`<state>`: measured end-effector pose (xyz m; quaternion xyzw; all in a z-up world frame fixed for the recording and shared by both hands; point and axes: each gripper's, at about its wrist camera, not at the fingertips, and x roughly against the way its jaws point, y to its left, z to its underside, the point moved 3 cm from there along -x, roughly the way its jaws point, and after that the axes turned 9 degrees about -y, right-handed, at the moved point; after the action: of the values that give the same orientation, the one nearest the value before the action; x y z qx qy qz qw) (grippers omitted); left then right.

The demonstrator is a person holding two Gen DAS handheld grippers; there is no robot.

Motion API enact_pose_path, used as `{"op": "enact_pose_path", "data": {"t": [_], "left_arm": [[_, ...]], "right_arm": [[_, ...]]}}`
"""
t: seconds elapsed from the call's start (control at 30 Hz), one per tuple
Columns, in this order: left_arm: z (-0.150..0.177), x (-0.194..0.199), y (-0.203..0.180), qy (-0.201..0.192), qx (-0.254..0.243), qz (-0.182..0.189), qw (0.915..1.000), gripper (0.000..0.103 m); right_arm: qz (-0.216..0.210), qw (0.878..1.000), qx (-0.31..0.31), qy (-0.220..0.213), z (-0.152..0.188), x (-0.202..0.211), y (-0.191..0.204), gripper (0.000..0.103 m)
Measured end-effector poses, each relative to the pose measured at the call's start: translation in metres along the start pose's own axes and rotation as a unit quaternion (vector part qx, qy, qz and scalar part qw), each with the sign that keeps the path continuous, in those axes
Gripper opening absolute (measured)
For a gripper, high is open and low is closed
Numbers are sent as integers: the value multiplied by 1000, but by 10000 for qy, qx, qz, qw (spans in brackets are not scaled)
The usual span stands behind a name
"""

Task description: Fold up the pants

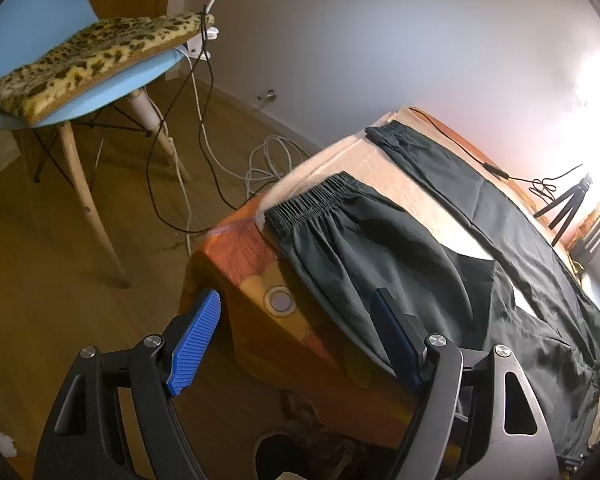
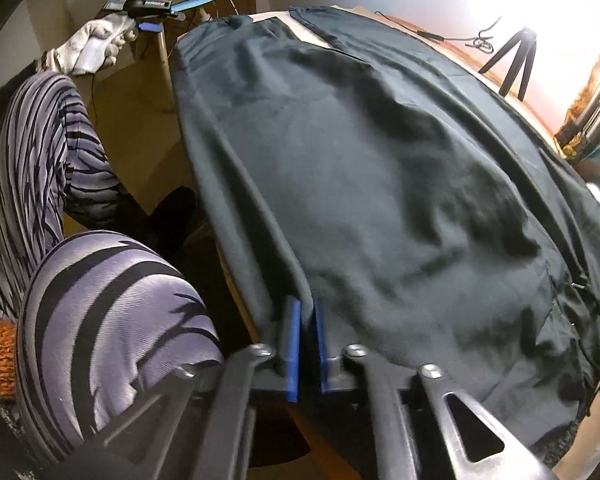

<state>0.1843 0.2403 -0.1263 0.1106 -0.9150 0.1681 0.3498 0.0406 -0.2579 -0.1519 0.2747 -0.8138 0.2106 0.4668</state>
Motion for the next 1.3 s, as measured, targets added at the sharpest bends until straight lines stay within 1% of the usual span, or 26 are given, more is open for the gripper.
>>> {"op": "enact_pose_path", "data": {"t": [0.1,0.17,0.23,0.3,0.4,0.5,0.57,0.7,0.8,1.0,1.07,1.13,1.17,1.2,1.23,1.27,1.3], "left_arm": [[-6,-2,5,1,39,1,10000,77],[-8,-6,5,73,84,80,9999,77],[-7,-11,4,165,100,124,9997,77],[-5,-15,2,236,144,193,9994,77],[-1,-23,2,396,389,339,9979,77],[2,-32,2,534,668,468,9952,77],[3,-37,0,610,780,533,9937,77],[3,-47,-6,727,885,504,9921,78],[3,-55,-8,826,1062,553,9894,78],[-1,-64,-15,797,1140,386,9895,77],[-1,-64,-16,770,1161,295,9898,74],[-1,-67,-17,747,1146,198,9904,51],[-2,-67,-17,731,1151,166,9905,45],[-1,-69,-17,739,1178,194,9901,29],[-1,-70,-17,719,1195,171,9901,20],[-2,-69,-17,648,1193,148,9906,15],[-2,-69,-17,568,1178,144,9913,8]], "right_arm": [[315,9993,102,-174,-10,12,-1,0],[592,9973,-65,-424,-24,26,-18,0],[870,9947,-107,-535,-37,31,-32,0],[1134,9916,-151,-606,-47,34,-47,0],[1360,9885,-209,-632,-56,35,-61,0],[1395,9879,-153,-655,-65,29,-61,0],[1411,9878,-106,-658,-65,27,-59,0],[1375,9882,-77,-667,-63,25,-56,0],[1358,9881,-122,-707,-60,27,-57,0],[1344,9877,-107,-798,-58,32,-55,0],[1350,9873,-94,-827,-59,34,-55,0],[1403,9862,-58,-872,-60,36,-55,0],[1408,9860,-52,-891,-60,37,-55,0],[1408,9857,-63,-919,-61,38,-56,0],[1415,9855,-71,-939,-62,39,-57,0],[1422,9852,-73,-951,-62,40,-56,0],[1442,9848,-69,-970,-63,41,-57,0]]}}
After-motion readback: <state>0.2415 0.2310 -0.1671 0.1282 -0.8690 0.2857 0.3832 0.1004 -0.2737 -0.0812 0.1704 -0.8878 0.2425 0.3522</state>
